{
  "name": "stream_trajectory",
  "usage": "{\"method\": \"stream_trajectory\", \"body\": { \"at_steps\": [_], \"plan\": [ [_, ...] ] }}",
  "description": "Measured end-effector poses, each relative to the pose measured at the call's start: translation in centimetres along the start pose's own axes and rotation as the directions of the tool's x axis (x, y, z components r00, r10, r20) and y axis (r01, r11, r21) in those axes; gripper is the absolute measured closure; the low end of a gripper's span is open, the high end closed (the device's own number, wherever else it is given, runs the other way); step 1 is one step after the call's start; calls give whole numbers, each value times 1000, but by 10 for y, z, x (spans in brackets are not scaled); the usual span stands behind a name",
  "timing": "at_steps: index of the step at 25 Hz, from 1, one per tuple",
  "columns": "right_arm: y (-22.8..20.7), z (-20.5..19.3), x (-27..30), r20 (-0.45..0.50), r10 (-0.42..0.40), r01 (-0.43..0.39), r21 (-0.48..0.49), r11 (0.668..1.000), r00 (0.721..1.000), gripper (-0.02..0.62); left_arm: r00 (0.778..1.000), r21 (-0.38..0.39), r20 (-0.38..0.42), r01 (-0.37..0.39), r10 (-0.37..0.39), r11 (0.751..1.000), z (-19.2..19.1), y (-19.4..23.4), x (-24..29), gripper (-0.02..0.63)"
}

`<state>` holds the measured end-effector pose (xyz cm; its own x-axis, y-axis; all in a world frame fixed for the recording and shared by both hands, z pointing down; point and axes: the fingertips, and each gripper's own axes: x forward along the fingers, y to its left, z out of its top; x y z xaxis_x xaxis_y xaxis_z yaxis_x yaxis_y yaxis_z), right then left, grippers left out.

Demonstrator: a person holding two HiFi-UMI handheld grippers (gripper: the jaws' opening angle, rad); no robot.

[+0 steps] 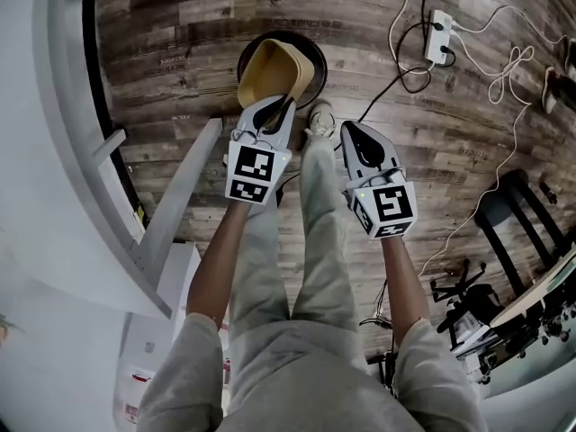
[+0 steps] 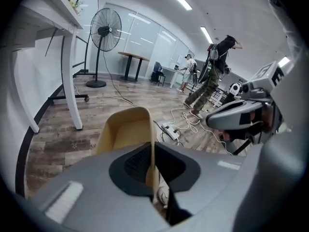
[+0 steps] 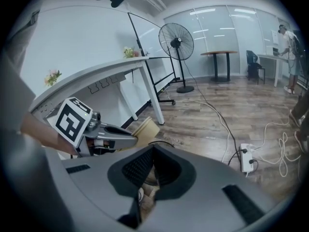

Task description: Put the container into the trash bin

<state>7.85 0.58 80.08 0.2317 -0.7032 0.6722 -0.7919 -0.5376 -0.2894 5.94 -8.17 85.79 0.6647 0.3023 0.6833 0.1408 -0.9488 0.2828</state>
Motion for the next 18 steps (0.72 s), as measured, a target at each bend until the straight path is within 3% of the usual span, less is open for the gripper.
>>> {"method": "stream_trajectory", "body": {
  "at_steps": [6, 18],
  "plan": [
    [-6, -21, -3, -29, 2, -1, 17, 1000, 1000, 581, 998, 32, -52, 32, -30, 999, -24, -7, 28, 575],
    [-21, -40, 1, -45, -11, 13, 47, 999, 999, 581, 984, -31, -170, 56, -60, 998, -77, 5, 85, 575]
  ]
}}
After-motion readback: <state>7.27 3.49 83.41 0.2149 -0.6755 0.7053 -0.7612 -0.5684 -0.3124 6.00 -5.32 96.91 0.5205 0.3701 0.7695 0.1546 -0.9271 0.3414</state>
